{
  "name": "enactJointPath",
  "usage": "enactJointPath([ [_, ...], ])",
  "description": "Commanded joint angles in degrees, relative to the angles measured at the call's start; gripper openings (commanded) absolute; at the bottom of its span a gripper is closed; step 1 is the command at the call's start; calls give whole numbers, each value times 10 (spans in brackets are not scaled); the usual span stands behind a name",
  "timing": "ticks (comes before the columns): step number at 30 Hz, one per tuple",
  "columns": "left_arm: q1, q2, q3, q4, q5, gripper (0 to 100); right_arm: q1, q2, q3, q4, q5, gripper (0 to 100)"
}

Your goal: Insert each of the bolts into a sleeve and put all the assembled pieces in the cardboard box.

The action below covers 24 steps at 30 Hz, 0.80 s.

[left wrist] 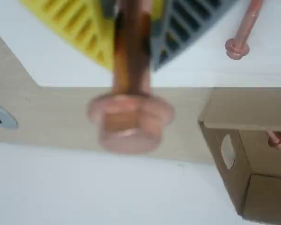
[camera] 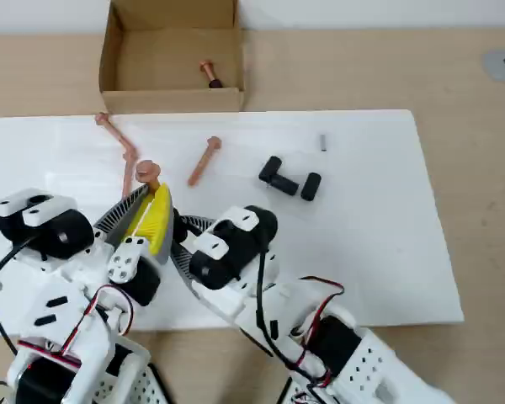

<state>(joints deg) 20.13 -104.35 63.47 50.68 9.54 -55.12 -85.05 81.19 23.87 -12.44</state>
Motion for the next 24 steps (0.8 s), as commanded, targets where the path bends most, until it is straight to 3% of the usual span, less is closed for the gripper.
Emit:
enactJointPath([
  [1,17,3,-40,7,3,16,9,-13,-36,-14,-4,9],
  [8,19,3,-47,33,2,21,9,-14,-37,-14,-2,9],
  [16,17,4,-76,89,-10,100,9,-15,-37,-14,-1,9],
  [24,0,28,-133,155,69,173,9,-13,-36,-13,-1,9],
])
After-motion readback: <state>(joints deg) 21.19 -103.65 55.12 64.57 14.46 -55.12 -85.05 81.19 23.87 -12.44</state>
